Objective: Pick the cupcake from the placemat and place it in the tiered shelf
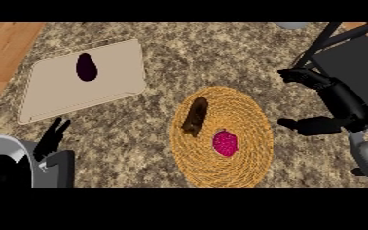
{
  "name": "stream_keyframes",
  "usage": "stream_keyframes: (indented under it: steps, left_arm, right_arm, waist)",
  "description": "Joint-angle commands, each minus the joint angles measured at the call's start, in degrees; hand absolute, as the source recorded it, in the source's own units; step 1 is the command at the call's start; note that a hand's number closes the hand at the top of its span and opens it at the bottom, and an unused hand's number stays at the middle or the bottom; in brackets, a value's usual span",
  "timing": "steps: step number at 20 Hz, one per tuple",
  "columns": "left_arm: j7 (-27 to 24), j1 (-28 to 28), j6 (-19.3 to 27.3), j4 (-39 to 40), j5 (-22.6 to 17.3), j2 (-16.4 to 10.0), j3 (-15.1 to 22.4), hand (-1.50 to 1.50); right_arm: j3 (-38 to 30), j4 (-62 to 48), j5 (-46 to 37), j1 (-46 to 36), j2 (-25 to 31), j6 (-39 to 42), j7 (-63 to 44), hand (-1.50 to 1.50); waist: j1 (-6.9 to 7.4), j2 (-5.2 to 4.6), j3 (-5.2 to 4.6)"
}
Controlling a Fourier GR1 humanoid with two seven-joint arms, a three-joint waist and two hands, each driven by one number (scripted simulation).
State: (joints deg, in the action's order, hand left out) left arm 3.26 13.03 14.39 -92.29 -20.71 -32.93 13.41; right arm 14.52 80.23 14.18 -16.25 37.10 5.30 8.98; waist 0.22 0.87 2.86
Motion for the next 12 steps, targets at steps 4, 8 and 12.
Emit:
stream_keyframes:
  steps: [4,8,12]
  left_arm:
    - [5.6,-3.8,-0.8,4.3,-6.5,4.0,-1.0,0.0]
    - [8.3,-4.8,0.2,2.6,-6.5,3.0,-0.3,0.0]
    - [7.2,-5.0,0.9,4.4,-5.7,3.7,1.1,0.0]
  right_arm:
    - [2.6,3.4,2.3,0.1,6.7,12.4,-1.3,-1.5]
    - [4.1,7.7,2.2,-3.2,9.0,15.6,-6.1,-1.5]
    - [5.7,11.6,0.5,-4.4,10.5,14.3,-14.1,-1.5]
  waist:
    - [-3.26,-1.16,-3.09]
    - [-2.89,-0.98,-3.12]
    - [-3.27,-0.94,-3.25]
